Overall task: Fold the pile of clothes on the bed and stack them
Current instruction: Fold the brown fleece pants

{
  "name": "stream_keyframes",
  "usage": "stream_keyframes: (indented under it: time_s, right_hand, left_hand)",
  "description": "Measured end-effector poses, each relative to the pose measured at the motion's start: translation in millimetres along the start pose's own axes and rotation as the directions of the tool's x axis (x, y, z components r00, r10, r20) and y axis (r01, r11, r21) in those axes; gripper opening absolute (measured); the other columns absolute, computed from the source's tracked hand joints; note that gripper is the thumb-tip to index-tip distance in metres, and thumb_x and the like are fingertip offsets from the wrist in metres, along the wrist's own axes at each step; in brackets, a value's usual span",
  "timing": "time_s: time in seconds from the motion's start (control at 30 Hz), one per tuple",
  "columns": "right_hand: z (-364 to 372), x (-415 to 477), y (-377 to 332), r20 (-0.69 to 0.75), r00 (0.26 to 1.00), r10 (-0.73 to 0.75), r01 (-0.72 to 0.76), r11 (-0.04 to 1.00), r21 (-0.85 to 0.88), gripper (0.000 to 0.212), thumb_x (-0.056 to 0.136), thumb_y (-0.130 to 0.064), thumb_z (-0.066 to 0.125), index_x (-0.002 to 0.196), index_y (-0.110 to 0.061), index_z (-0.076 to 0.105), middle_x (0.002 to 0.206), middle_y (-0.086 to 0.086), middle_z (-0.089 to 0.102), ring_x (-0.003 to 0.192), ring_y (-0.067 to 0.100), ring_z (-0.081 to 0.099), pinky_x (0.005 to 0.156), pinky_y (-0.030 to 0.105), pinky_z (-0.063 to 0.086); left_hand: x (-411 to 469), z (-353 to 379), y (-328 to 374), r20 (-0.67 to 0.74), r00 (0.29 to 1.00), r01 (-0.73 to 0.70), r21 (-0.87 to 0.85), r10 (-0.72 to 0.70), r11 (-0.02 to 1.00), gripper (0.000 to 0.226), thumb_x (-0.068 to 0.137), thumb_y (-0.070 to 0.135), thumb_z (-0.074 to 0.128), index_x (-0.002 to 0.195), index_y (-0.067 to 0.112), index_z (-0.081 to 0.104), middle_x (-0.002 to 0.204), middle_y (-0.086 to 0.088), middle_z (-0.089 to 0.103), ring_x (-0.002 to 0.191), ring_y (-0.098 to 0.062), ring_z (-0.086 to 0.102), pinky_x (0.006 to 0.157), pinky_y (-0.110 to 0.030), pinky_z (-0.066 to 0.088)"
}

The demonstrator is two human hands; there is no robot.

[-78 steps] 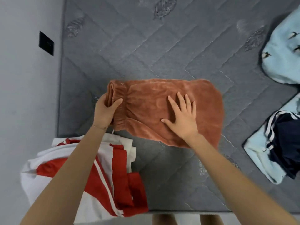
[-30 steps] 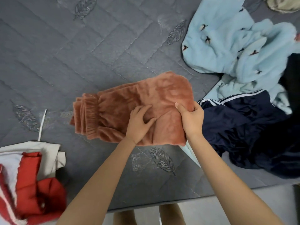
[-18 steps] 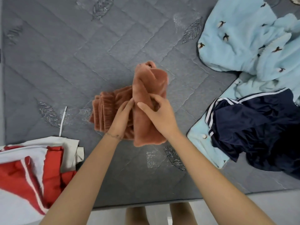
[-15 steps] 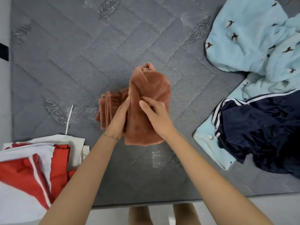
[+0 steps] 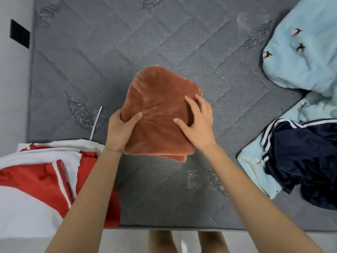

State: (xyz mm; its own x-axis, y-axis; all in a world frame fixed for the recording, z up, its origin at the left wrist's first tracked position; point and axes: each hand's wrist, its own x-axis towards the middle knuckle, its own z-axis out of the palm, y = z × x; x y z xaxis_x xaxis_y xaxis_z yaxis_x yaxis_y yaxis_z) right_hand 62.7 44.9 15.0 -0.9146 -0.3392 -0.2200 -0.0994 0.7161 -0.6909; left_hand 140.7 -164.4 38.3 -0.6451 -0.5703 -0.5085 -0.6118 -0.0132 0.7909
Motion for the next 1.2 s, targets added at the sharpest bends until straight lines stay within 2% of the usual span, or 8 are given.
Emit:
stream_keyframes:
  time_s: [0.2,0.3,0.4,0.57,0.77,0.87,1.0,1.2]
  right_hand:
    - [31,2,-10,0.155,0.987,0.05,-0.028,0.989,-0.144,0.084,0.087,-0.068,0.051,0.155,-0.041,0.01,0.165,0.001,-0.007,0.151,0.025,-0.012,0.121,0.049,0.0]
    - [40,4,-9,0.15,0.987,0.051,-0.018,0.977,-0.212,0.077,0.092,-0.068,0.04,0.155,-0.042,0.004,0.164,0.001,-0.013,0.15,0.025,-0.017,0.122,0.049,-0.003]
    - [49,4,-7,0.159,0.986,0.057,-0.007,0.954,-0.301,0.071,0.095,-0.065,0.031,0.155,-0.04,0.001,0.164,0.002,-0.015,0.15,0.027,-0.018,0.121,0.051,-0.004]
    - [66,13,5,0.236,0.967,0.092,0.012,0.914,-0.405,0.072,0.096,-0.066,0.026,0.153,-0.041,-0.009,0.163,0.002,-0.02,0.149,0.027,-0.021,0.12,0.055,-0.005]
    - [63,38,-2,0.251,0.964,0.084,0.013,0.932,-0.361,0.076,0.091,-0.073,0.029,0.155,-0.041,0.004,0.165,0.002,-0.007,0.15,0.027,-0.013,0.12,0.056,-0.003]
    - [47,56,-1,0.078,0.996,0.046,-0.03,0.981,-0.194,0.086,0.082,-0.076,0.048,0.153,-0.036,0.019,0.163,0.002,0.007,0.151,0.026,0.001,0.121,0.052,0.006]
    - [34,88,8,0.241,0.936,0.256,-0.285,0.954,0.096,0.104,0.07,-0.071,0.071,0.153,-0.037,0.018,0.161,-0.001,0.017,0.148,0.02,0.016,0.121,0.045,0.018]
    - [15,72,22,0.271,0.916,0.297,-0.371,0.884,0.283,0.051,0.075,-0.056,0.077,0.113,-0.028,0.06,0.113,-0.014,0.065,0.106,0.004,0.062,0.095,0.026,0.05]
  left_hand:
    - [3,-7,-27,-0.073,0.988,-0.09,0.453,0.137,0.887,0.071,0.091,0.03,0.065,0.15,0.014,0.029,0.146,-0.015,0.042,0.134,-0.032,0.04,0.107,-0.043,0.035]
    - [-2,11,-27,0.016,0.859,-0.345,0.756,0.511,0.556,0.062,0.096,0.029,0.051,0.153,0.021,0.029,0.157,-0.017,0.026,0.144,-0.037,0.024,0.116,-0.055,0.02]
    - [6,27,-37,0.299,0.736,-0.537,0.804,0.608,0.255,0.055,0.101,0.043,0.043,0.153,0.028,0.031,0.161,-0.013,0.02,0.149,-0.034,0.015,0.118,-0.057,0.013]
    - [30,29,-75,0.197,0.922,-0.355,0.775,0.333,0.524,0.079,0.088,0.076,0.03,0.153,0.044,-0.002,0.164,-0.01,0.004,0.149,-0.035,0.012,0.115,-0.062,0.02]
    - [39,26,-68,0.192,0.946,-0.32,0.687,0.262,0.652,0.084,0.083,0.08,0.03,0.15,0.048,-0.011,0.165,-0.006,-0.001,0.146,-0.034,0.02,0.114,-0.056,0.028]
    - [36,22,-65,0.1,0.987,-0.164,0.604,0.13,0.78,0.093,0.081,0.078,0.041,0.153,0.041,-0.005,0.159,-0.009,0.021,0.138,-0.035,0.034,0.106,-0.056,0.037]
    - [31,19,-78,0.015,0.996,0.077,0.315,-0.087,0.946,0.106,0.067,0.091,0.047,0.152,0.038,0.011,0.152,-0.004,0.037,0.136,-0.03,0.039,0.108,-0.055,0.037]
    - [38,18,-64,0.039,0.974,0.222,0.036,-0.223,0.974,0.089,0.07,0.071,0.07,0.136,0.019,0.042,0.128,0.001,0.057,0.115,-0.017,0.058,0.099,-0.036,0.049]
